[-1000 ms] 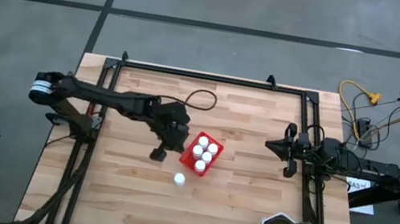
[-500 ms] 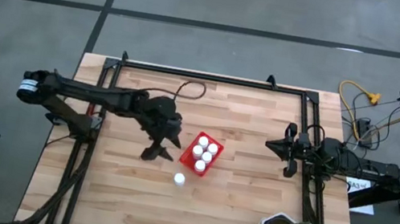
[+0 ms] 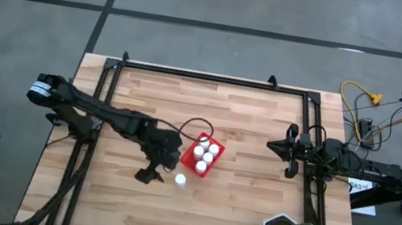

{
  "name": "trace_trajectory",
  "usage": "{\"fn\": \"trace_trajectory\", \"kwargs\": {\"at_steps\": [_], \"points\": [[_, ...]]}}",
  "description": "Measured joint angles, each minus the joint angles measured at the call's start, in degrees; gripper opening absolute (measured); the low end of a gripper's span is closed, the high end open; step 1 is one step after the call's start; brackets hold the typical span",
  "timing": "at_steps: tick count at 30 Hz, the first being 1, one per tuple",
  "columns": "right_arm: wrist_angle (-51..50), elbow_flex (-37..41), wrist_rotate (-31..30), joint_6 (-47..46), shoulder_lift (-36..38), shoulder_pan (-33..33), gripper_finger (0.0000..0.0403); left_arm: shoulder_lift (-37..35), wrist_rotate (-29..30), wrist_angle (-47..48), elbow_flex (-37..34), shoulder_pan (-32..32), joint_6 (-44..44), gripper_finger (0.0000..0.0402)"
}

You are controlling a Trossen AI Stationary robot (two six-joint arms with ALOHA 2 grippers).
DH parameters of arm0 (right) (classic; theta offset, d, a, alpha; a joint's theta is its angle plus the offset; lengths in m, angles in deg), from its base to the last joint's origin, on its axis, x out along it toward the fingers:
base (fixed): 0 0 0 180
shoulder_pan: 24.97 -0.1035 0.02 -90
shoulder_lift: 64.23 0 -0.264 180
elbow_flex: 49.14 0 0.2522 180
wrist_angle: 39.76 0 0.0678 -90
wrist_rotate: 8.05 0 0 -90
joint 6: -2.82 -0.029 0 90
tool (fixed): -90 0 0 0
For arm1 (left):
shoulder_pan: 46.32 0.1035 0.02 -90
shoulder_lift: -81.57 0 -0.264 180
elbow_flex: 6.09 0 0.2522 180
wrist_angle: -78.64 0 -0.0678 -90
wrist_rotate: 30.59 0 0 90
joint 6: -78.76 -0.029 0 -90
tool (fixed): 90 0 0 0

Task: Pick and place pill bottles into a basket
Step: Put the white pill bottle into the red basket

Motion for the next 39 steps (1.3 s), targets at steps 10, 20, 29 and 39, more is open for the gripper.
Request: {"fn": "trace_trajectory", "kwargs": {"at_steps": [10, 20, 29, 39], "points": [[-0.2, 0.0, 0.0, -1.8, 0.0, 0.0, 0.0027, 5.4, 8.7, -0.7, 0.1, -1.4, -0.3, 0.0283], [-0.2, 0.0, 0.0, -2.5, 0.0, 0.0, 0.0027, 9.5, 7.8, -8.5, 0.2, -1.5, 0.2, 0.0283], [-0.2, 0.0, 0.0, -2.5, 0.0, 0.0, 0.0027, 9.5, 7.6, -11.2, 0.0, -1.6, 0.3, 0.0283], [-0.2, 0.0, 0.0, -2.3, -0.1, 0.0, 0.0027, 14.1, 7.5, -12.2, -0.2, -1.6, 0.3, 0.0283]]}}
